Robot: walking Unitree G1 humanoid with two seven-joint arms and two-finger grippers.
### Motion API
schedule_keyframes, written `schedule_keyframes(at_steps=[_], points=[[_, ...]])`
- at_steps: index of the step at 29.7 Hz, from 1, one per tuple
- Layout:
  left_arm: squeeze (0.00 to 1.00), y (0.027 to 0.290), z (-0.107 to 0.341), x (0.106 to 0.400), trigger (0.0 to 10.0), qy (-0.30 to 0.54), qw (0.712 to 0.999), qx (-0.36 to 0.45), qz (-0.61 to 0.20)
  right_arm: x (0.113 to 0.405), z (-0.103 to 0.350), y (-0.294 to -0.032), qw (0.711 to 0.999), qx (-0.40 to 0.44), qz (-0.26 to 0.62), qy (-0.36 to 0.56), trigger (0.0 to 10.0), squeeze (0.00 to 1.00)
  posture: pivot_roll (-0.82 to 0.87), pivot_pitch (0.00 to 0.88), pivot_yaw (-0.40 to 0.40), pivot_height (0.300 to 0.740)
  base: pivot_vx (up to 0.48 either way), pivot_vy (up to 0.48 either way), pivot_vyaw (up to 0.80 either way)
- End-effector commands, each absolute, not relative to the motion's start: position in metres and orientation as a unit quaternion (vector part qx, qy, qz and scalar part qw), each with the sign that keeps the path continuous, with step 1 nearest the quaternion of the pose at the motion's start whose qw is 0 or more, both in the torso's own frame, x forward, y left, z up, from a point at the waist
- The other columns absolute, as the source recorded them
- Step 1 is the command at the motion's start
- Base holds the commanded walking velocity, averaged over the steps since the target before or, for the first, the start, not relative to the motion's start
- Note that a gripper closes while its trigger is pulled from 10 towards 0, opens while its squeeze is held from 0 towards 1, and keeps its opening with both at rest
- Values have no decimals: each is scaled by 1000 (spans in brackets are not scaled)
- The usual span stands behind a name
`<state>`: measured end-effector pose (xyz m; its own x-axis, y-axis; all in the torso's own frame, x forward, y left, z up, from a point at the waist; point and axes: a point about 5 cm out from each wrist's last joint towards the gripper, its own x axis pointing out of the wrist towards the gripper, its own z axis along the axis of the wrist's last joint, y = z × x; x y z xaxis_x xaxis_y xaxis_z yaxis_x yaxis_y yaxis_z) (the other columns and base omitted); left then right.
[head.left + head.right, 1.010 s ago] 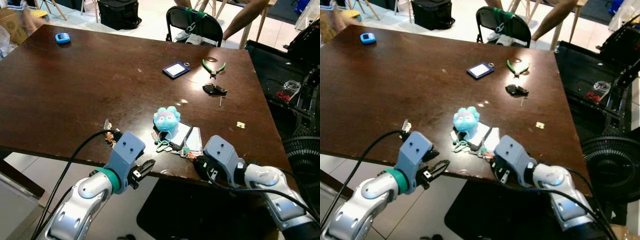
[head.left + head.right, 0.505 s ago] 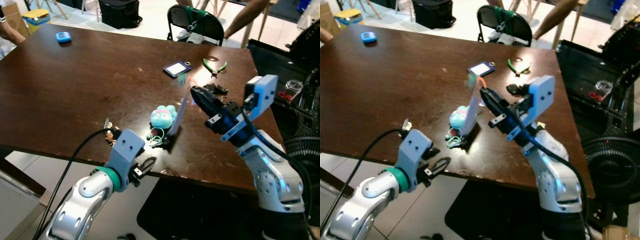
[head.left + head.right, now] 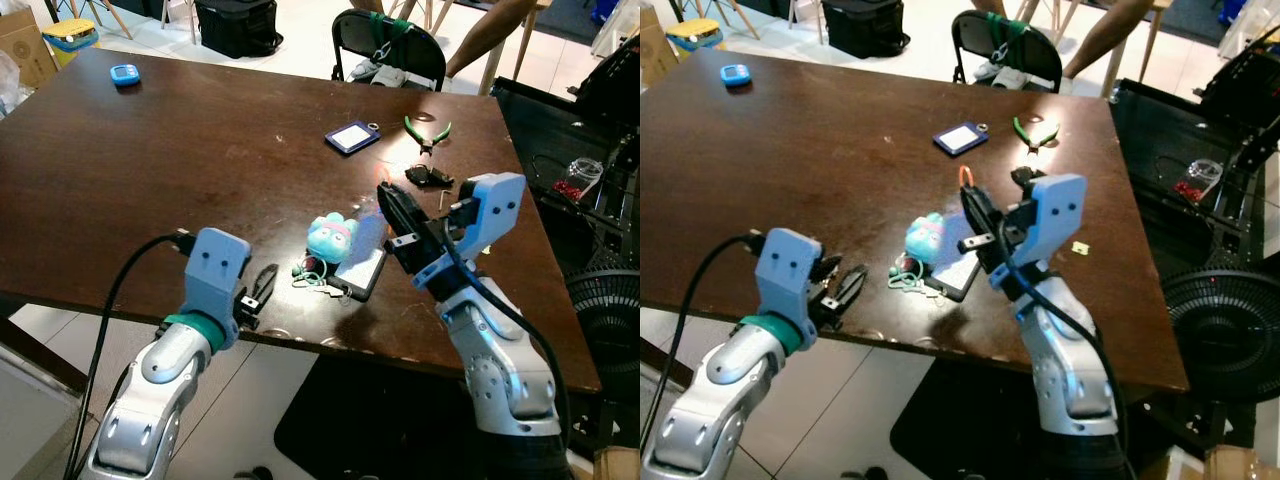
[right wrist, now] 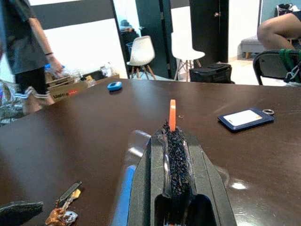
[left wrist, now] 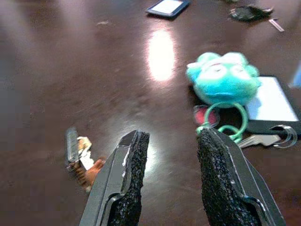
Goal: Hang keys on a hook
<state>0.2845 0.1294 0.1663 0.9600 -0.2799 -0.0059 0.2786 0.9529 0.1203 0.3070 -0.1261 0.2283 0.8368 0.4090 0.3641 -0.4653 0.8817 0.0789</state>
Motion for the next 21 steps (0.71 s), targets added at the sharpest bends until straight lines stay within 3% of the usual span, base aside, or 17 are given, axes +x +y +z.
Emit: schedule_keyframes(at_steps=[1,21], points=[[0,132,163,285,10000,0,990,60,-125,307,223,-124,959,74,220,-163,10000,0,-72,86,53,740,-251,0,0],[0,133,160,286,10000,-3,993,53,-109,307,213,-113,964,59,216,-141,10000,0,-67,85,53,740,-364,0,0]])
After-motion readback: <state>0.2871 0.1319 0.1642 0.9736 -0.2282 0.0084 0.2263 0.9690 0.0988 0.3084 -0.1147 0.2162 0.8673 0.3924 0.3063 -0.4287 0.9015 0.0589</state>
